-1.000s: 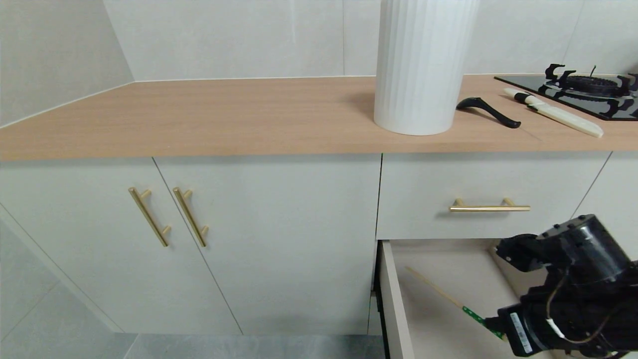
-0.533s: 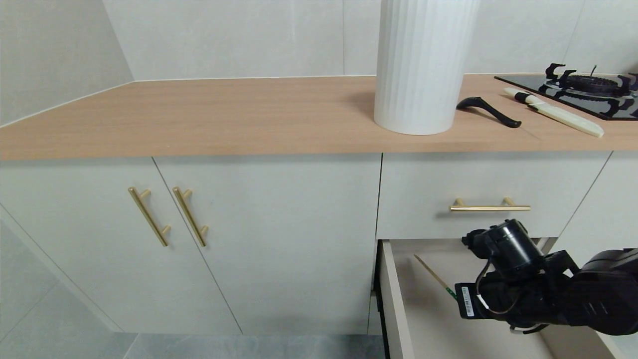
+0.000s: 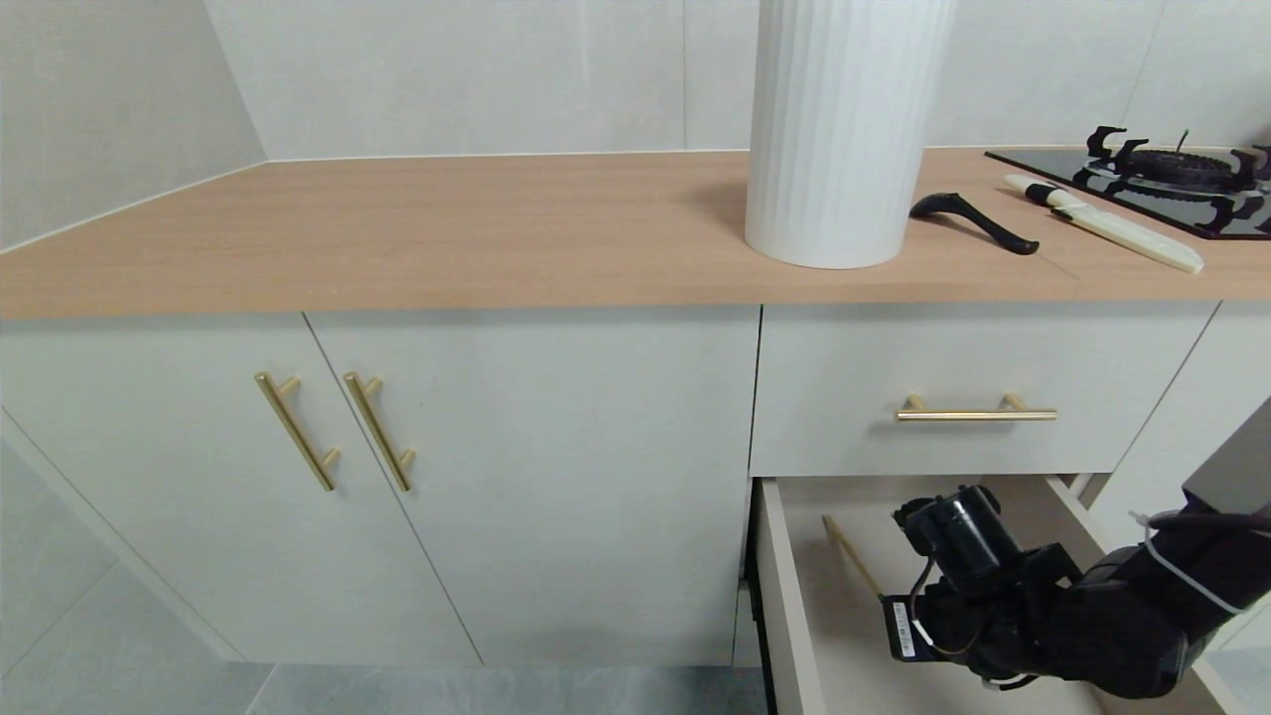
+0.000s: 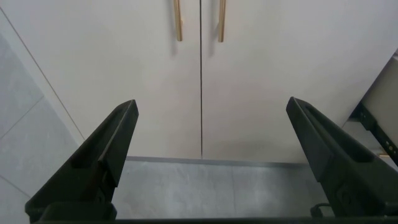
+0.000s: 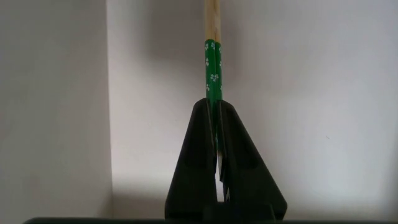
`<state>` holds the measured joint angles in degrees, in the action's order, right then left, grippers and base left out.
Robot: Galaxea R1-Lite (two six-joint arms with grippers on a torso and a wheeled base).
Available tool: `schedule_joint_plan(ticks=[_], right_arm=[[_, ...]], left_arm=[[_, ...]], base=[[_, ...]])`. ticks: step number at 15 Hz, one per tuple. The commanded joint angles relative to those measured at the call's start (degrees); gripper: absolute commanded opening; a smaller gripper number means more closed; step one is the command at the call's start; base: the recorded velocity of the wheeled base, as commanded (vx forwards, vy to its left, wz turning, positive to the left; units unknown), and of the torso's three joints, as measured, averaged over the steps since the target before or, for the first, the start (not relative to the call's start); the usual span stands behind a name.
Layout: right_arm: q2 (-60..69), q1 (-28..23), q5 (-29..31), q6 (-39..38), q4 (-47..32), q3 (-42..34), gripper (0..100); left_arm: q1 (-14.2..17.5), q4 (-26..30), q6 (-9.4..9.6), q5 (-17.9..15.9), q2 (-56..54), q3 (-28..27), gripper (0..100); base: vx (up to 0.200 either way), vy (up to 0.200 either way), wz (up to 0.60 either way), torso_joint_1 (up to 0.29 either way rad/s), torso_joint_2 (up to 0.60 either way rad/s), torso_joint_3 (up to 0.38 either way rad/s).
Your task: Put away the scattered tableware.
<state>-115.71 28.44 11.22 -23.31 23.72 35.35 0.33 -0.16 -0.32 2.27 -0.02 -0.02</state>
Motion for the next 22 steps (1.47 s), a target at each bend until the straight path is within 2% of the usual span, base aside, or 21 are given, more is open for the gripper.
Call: schedule_joint_plan(ticks=[1,6,12,13,19,21,22], right_arm=[[-3.12,0.04,0.03,0.02,0.71,-0.55,0],[-8.83,0.04,0.12,-0.07,6.69,-0.55,0],[-9.53,0.04,0.03,-0.07,7.65,-0.28,0],[-9.44,0.04,0.03,-0.07,7.57,-0.28,100],[-6.63,0.12,0.03,0.02,7.57,-1.43,100],[2.69,0.12,-0.40,0.72,5.98,-3.36,100],[8.49,0.12,-0.40,1.60,1.68,-3.18,100]], left_arm=[[0.02,-0.02,-0.03,0.02,0.02,0.02,100],[0.02,-0.02,-0.03,0.02,0.02,0.02,100],[0.02,-0.02,-0.03,0.02,0.02,0.02,100],[0.02,-0.02,0.05,0.02,0.02,0.02,100],[0.02,-0.02,0.05,0.02,0.02,0.02,100],[0.02,-0.02,-0.03,0.02,0.02,0.02,100],[0.02,-0.02,-0.03,0.02,0.02,0.02,100]], base=[[0.000,0.000,0.00,0.000,0.00,0.000],[0.000,0.000,0.00,0.000,0.00,0.000],[0.000,0.000,0.00,0.000,0.00,0.000],[0.000,0.000,0.00,0.000,0.00,0.000],[0.000,0.000,0.00,0.000,0.00,0.000],[0.000,0.000,0.00,0.000,0.00,0.000],[0.000,0.000,0.00,0.000,0.00,0.000]])
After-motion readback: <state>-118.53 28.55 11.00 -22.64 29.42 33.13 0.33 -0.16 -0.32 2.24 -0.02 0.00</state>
